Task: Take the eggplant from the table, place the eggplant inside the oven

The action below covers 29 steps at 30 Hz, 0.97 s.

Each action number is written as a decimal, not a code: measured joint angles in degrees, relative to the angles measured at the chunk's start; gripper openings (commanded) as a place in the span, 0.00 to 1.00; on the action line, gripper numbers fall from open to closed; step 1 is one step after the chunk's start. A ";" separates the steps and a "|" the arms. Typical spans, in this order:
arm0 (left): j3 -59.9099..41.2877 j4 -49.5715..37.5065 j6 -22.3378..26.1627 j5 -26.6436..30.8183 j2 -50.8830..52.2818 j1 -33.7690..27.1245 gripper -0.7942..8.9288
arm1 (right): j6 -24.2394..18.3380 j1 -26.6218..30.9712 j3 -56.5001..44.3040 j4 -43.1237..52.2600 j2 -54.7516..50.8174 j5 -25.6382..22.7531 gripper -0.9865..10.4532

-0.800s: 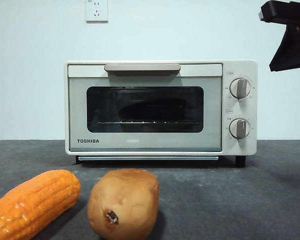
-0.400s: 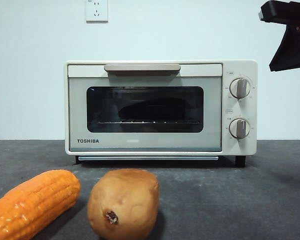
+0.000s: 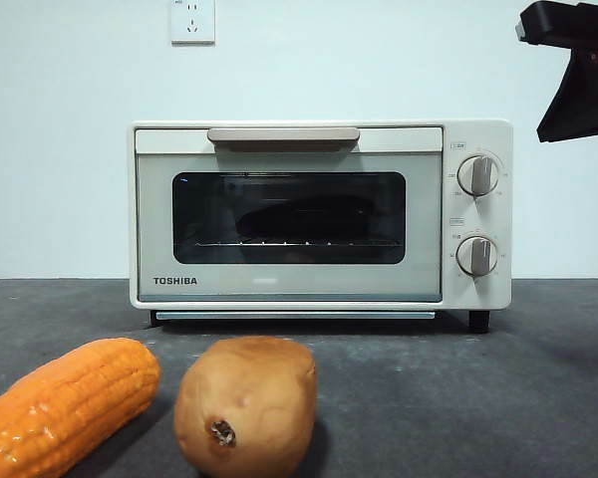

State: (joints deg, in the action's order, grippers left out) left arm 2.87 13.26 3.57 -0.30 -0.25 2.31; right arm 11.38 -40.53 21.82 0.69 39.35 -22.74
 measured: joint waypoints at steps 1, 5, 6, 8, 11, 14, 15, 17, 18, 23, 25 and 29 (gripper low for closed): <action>0.00 -0.02 0.00 0.00 0.00 0.00 0.09 | 0.00 0.00 0.00 0.00 0.00 0.00 0.09; -0.02 -0.02 0.00 0.00 0.00 0.00 0.09 | 0.02 0.00 0.00 0.00 0.00 0.00 0.09; -0.02 -0.02 0.00 0.00 0.00 0.00 0.09 | 0.00 0.00 0.00 0.00 0.00 0.00 0.09; -0.02 -0.02 -0.02 0.00 0.00 0.00 0.09 | 0.00 0.00 0.00 0.00 0.00 0.00 0.09; -0.02 -0.02 0.00 0.00 0.00 0.00 0.09 | 0.00 0.00 0.00 0.00 0.00 0.00 0.09; -0.02 -0.02 0.00 0.00 0.00 0.00 0.09 | -0.15 0.13 0.00 -0.48 -1.07 -1.09 0.09; -0.02 -0.04 0.00 0.00 0.00 0.00 0.09 | -0.28 0.42 -0.02 -0.68 -2.54 -2.78 0.09; -0.02 -0.04 0.00 0.00 0.00 0.00 0.09 | -1.07 1.57 -0.02 -0.57 -6.82 -6.25 0.09; -0.02 -0.04 0.00 0.00 0.00 0.00 0.09 | -1.84 2.71 -0.02 -0.37 -9.35 -8.04 0.09; -0.02 -0.07 -0.02 0.00 0.00 0.00 0.09 | -3.93 11.80 -0.02 -0.15 -18.21 -9.33 0.09; -0.02 -0.07 -0.02 0.00 0.00 0.00 0.09 | -4.11 17.46 -0.02 -0.20 -20.26 -7.76 0.09; -0.04 -0.09 0.00 0.00 0.00 0.00 0.09 | -4.20 28.15 -1.55 -0.04 -23.63 0.28 0.09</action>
State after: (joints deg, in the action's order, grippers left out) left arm 2.83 13.17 3.57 -0.30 -0.25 2.31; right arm 7.18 -12.38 20.27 0.64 15.73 -22.46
